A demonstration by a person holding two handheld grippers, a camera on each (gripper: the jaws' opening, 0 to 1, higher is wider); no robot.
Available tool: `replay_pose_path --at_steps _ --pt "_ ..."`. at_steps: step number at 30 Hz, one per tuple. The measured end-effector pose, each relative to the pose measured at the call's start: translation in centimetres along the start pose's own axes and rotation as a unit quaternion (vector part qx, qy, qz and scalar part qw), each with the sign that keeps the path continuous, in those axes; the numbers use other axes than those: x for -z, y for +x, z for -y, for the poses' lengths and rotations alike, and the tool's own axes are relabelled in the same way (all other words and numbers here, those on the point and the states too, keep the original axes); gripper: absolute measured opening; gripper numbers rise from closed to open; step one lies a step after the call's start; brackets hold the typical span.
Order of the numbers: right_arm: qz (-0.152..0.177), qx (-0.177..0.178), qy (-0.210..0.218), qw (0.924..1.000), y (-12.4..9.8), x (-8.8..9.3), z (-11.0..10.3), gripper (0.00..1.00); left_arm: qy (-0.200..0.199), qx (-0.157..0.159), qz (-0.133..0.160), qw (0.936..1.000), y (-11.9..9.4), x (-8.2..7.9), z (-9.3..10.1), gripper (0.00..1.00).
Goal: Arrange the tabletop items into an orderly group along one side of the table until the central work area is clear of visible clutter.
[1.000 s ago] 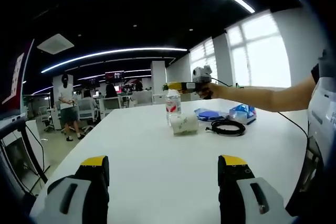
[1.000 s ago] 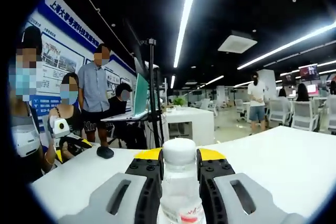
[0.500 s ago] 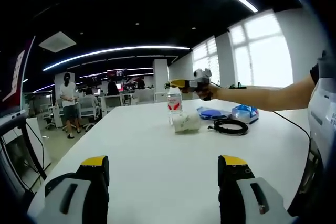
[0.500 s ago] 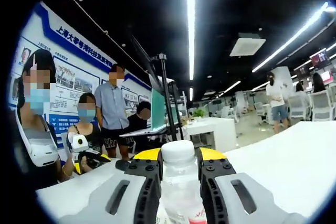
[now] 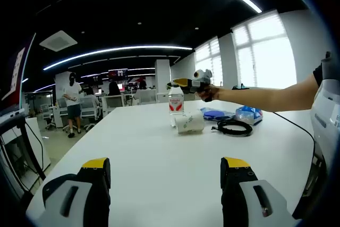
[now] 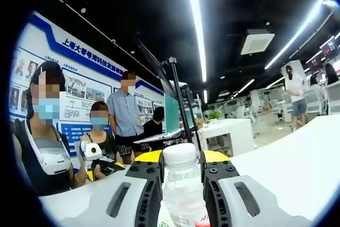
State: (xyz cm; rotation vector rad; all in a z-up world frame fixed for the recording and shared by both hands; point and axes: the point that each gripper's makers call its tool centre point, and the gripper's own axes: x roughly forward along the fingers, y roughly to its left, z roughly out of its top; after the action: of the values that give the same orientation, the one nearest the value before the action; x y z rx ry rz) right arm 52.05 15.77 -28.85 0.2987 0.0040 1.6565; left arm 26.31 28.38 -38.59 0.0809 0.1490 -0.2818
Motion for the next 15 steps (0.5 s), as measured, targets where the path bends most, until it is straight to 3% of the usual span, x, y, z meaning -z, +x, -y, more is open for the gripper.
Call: replay_pose_path --at_steps 15 --pt "-0.029 -0.043 -0.007 0.9986 0.33 0.05 -0.13 0.24 0.001 0.001 -0.001 1.0 0.0 -0.07 0.57 0.85"
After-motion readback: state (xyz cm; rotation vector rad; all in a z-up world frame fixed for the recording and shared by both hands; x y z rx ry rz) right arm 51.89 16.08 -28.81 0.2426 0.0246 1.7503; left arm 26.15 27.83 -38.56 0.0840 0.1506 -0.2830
